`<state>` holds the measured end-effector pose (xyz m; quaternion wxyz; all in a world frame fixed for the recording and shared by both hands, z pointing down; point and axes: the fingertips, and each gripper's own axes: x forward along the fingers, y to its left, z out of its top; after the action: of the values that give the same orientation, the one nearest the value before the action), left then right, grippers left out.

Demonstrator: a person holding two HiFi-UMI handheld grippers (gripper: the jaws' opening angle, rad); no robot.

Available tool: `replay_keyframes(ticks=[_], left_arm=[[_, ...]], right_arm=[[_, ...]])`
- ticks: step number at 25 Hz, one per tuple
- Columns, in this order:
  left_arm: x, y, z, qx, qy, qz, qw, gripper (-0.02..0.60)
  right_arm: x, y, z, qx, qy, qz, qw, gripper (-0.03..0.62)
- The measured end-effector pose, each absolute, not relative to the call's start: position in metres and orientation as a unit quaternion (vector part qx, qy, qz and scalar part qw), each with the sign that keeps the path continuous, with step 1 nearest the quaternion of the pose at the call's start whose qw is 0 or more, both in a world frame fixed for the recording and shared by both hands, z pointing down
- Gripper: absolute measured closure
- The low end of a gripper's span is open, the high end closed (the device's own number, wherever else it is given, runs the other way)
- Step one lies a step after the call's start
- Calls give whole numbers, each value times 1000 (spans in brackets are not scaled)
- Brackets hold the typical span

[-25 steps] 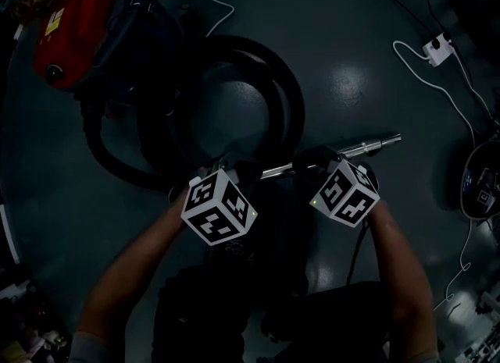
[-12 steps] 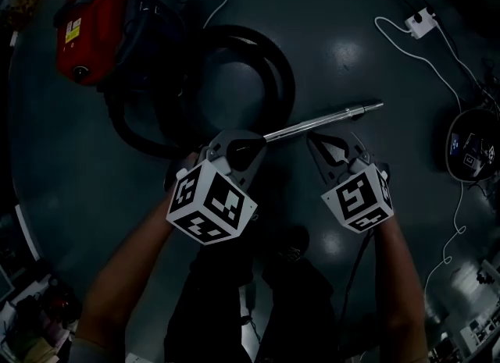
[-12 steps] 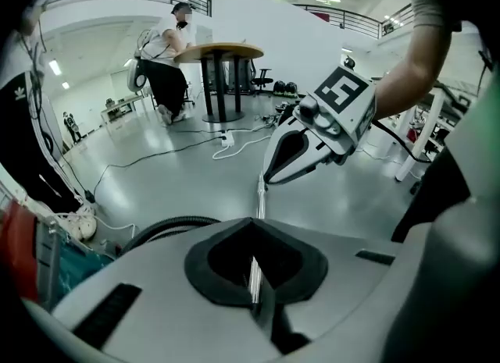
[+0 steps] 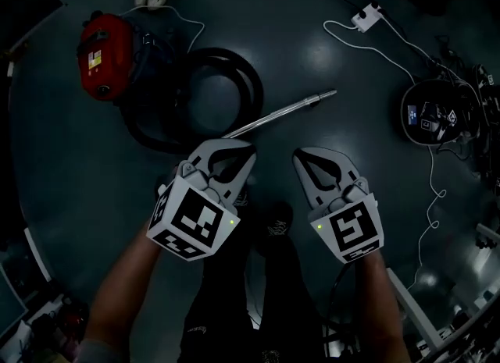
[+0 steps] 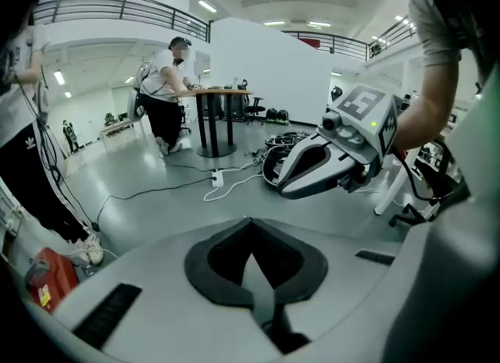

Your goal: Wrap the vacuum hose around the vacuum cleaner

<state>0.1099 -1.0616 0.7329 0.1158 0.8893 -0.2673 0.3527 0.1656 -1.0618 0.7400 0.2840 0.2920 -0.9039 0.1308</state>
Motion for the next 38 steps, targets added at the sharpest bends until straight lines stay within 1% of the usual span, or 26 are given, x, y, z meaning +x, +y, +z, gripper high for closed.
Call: replay_keyframes(ticks=[6, 12, 17, 21, 24, 29, 34, 38], left_arm=[[161, -1017, 609, 903, -252, 343, 59, 574], [202, -991, 493, 925, -233, 300, 15, 574], [216, -965, 416, 943, -220, 251, 14, 574], [219, -946, 364, 957, -208, 202, 26, 574], [221, -924, 329, 964, -191, 183, 31, 574], [214, -884, 290, 969, -175, 172, 18, 574], [208, -846, 264, 976, -160, 144, 41, 574], [196, -831, 251, 976, -170, 129, 42, 574]], right_arm=[[219, -1013, 618, 378, -873, 141, 274, 589], [255, -978, 492, 443, -858, 126, 226, 589], [266, -954, 402, 498, -844, 105, 169, 589], [267, -930, 352, 539, -826, 122, 114, 589], [265, -908, 319, 567, -811, 128, 68, 589], [255, -869, 272, 606, -787, 105, 50, 590], [244, -835, 239, 627, -773, 96, 29, 589], [230, -820, 224, 631, -772, 80, 27, 589]])
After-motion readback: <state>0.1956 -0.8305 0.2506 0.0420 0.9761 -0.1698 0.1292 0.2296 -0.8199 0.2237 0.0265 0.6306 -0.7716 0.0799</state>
